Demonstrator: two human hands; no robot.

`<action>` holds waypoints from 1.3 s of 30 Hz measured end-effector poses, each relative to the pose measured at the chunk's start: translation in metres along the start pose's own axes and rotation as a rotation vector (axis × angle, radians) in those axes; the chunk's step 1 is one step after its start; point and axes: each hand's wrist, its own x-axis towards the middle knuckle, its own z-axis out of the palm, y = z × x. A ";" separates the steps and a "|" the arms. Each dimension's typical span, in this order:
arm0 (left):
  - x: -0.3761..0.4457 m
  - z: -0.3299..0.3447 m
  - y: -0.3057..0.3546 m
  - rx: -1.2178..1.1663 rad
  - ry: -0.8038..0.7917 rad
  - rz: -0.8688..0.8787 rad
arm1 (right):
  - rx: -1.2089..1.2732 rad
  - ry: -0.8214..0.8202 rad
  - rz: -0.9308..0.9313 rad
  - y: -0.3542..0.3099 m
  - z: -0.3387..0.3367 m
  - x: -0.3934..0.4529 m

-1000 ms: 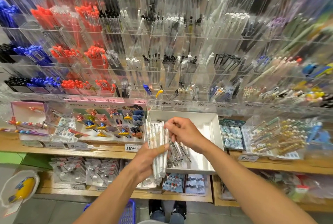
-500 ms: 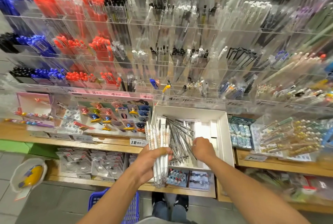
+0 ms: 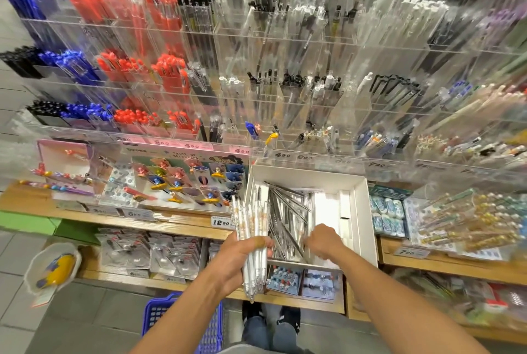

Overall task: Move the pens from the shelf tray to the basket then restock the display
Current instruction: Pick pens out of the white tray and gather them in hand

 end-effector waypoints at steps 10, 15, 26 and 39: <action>0.004 0.000 -0.004 -0.007 0.066 0.018 | 0.530 0.160 -0.158 0.013 -0.068 -0.068; 0.002 0.000 -0.008 -0.006 0.071 0.044 | 0.779 -0.060 -0.399 0.000 -0.084 -0.100; -0.033 -0.025 -0.016 -0.113 0.156 0.128 | 0.522 -0.048 -0.516 -0.047 -0.063 -0.105; -0.126 -0.090 -0.163 -0.731 0.572 0.234 | -0.043 -0.601 -0.829 -0.140 0.057 -0.144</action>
